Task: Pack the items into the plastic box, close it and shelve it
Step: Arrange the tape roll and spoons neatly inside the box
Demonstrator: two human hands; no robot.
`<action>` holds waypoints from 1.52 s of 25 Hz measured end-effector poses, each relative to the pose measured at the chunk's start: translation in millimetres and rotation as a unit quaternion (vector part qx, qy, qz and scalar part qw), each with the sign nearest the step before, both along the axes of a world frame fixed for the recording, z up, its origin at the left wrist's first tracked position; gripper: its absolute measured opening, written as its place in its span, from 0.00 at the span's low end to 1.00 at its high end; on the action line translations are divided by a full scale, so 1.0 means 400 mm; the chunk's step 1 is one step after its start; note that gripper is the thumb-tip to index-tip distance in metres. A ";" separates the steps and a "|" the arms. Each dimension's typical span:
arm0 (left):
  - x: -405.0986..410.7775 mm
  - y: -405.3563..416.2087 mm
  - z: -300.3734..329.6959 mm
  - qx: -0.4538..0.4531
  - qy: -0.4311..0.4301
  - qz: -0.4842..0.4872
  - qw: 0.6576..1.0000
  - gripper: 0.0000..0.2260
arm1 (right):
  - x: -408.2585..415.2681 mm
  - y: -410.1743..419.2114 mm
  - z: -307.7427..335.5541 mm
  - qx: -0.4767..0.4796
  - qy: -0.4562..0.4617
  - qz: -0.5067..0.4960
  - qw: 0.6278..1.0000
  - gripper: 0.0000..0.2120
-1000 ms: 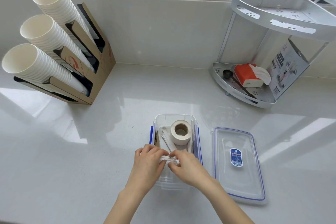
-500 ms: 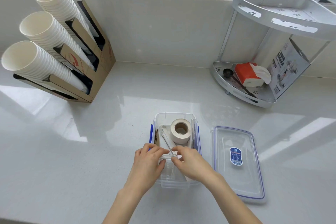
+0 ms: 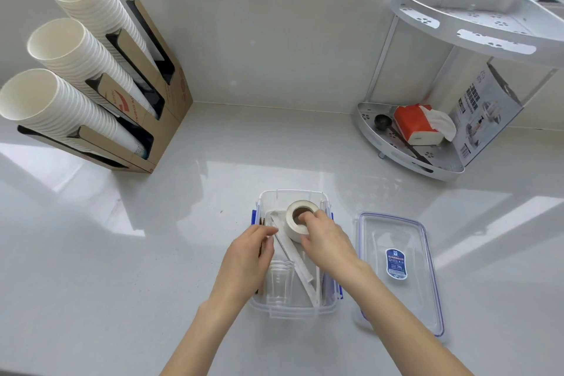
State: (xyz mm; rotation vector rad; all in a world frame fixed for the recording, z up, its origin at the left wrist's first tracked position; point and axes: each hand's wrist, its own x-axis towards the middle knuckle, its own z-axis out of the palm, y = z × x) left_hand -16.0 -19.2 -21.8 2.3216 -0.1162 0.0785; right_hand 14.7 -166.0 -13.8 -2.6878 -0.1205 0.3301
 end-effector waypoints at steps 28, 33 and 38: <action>0.120 -0.121 0.007 0.012 0.401 -0.033 0.916 0.06 | 0.073 -0.065 0.096 0.165 -0.155 -0.031 0.974 0.14; 0.130 -0.156 0.008 0.028 0.390 -0.066 0.918 0.04 | 0.064 -0.092 0.105 0.171 -0.160 -0.040 0.971 0.14; 0.131 -0.169 -0.011 0.113 0.355 -0.053 0.926 0.18 | 0.053 -0.095 0.094 0.171 -0.150 -0.043 0.973 0.15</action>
